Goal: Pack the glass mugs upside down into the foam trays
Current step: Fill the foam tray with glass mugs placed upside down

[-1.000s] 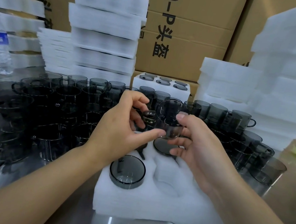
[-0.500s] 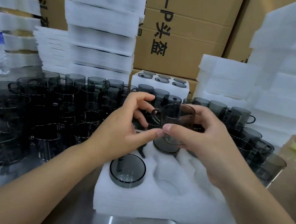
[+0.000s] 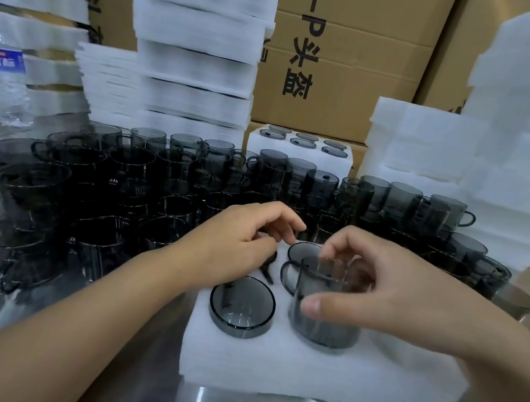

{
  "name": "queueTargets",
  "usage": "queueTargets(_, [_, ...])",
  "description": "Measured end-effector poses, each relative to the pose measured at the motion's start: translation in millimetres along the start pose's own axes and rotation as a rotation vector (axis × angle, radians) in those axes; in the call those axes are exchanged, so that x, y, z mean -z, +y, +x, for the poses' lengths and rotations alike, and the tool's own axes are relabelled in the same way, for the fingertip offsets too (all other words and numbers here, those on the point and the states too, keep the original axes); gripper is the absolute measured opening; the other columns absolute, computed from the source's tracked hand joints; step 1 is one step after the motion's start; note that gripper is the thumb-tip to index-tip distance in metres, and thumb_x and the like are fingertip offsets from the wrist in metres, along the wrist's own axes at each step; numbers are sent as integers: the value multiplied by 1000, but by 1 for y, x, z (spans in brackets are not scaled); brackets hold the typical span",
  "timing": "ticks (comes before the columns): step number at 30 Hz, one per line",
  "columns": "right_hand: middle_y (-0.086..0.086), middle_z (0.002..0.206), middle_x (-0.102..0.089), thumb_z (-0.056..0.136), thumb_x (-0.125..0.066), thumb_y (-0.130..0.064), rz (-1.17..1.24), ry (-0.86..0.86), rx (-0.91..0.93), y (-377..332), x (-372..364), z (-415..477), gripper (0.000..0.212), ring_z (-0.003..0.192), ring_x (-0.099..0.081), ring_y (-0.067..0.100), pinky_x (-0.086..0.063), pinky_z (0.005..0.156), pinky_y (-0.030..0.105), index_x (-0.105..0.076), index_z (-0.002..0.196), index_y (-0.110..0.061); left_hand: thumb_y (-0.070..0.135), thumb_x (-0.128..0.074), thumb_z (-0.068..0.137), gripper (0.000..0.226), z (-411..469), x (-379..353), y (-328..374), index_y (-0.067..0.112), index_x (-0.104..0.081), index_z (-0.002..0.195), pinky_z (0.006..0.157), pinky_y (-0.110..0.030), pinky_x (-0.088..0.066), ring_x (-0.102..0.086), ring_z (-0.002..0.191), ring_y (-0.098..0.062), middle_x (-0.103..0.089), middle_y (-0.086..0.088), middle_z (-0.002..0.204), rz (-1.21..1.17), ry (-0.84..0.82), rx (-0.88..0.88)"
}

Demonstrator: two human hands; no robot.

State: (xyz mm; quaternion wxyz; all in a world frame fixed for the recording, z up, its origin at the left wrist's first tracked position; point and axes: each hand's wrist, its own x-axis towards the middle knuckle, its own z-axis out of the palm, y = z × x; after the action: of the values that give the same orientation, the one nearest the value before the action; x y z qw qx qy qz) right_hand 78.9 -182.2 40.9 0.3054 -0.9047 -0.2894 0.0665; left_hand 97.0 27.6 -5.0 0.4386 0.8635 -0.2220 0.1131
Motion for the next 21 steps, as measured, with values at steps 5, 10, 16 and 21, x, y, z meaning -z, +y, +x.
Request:
queueTargets(5, [-18, 70, -54, 41, -62, -84, -82, -10, -4, 0, 2, -4, 66, 55, -44, -1, -38, 57, 26, -48, 92, -45, -2, -48, 84, 46, 1, 0, -2, 34, -60, 110, 77, -21, -48, -57, 96, -1, -65, 16, 97, 28, 10, -18])
queueTargets(10, [-14, 61, -51, 41, -59, -85, -222, 54, 9, -5, -6, -5, 63, 49, -41, 2, -28, 49, 21, -41, 86, -47, -3, -50, 83, 50, 0, 0, -2, 38, -56, 111, 73, -11, -43, -56, 95, -1, -65, 15, 98, 16, 7, -17])
queueTargets(16, [-14, 62, -53, 38, -53, -91, -250, 20, -6, -3, -5, -5, 68, 49, -42, 3, -31, 49, 23, -41, 88, -47, 1, -54, 83, 47, 0, 0, 0, 38, -56, 112, 73, -10, -45, -57, 93, 1, -64, 15, 97, 17, 0, -15])
queueTargets(21, [-12, 61, -48, 43, -51, -90, -177, 5, 22, -1, 0, -5, 63, 51, -39, 2, -32, 53, 26, -48, 92, -50, 18, -65, 85, 27, -1, 1, 3, 34, -63, 107, 76, -17, -49, -60, 92, 1, -66, 16, 95, 66, -4, -55])
